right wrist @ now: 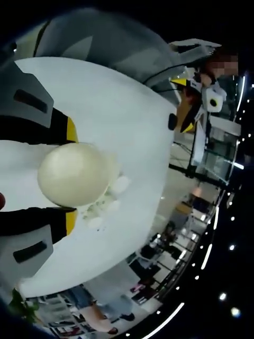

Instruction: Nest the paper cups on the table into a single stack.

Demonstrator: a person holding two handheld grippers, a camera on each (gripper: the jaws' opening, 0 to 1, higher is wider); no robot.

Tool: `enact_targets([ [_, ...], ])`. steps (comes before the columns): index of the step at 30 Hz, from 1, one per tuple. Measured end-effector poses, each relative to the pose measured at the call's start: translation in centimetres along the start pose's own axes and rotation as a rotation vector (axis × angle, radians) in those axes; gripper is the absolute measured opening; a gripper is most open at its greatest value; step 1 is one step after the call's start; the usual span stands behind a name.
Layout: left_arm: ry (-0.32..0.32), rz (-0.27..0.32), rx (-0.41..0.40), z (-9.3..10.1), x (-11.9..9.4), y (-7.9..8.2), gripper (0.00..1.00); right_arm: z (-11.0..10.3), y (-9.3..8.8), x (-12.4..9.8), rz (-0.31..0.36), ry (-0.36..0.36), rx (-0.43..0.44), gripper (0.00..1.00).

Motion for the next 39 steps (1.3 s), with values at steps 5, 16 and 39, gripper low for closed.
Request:
enact_targets([
  [5,0.003,0.004,-0.003,0.1,-0.1,0.0,1.00,-2.1,0.2,0.5,0.006,0.034,-0.013,0.43],
  [16,0.002,-0.002,-0.003,0.1,-0.3,-0.1,1.00,-5.4,1.2,1.5,0.018,0.094,-0.032,0.43],
  [39,0.020,0.001,-0.012,-0.2,-1.8,-0.4,1.00,-11.3,1.8,4.6,0.017,0.194,-0.035,0.43],
])
Point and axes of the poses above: the point that each gripper's makers call its tool centre point, and the gripper's own axes: x roughly forward along the fingers, z roughly to its right, y roughly out of its top, the point moved 6 cm from there along -x, roughly backward along the fingers, and after that the axes turned 12 degrees about x, right-handed, at the moved point
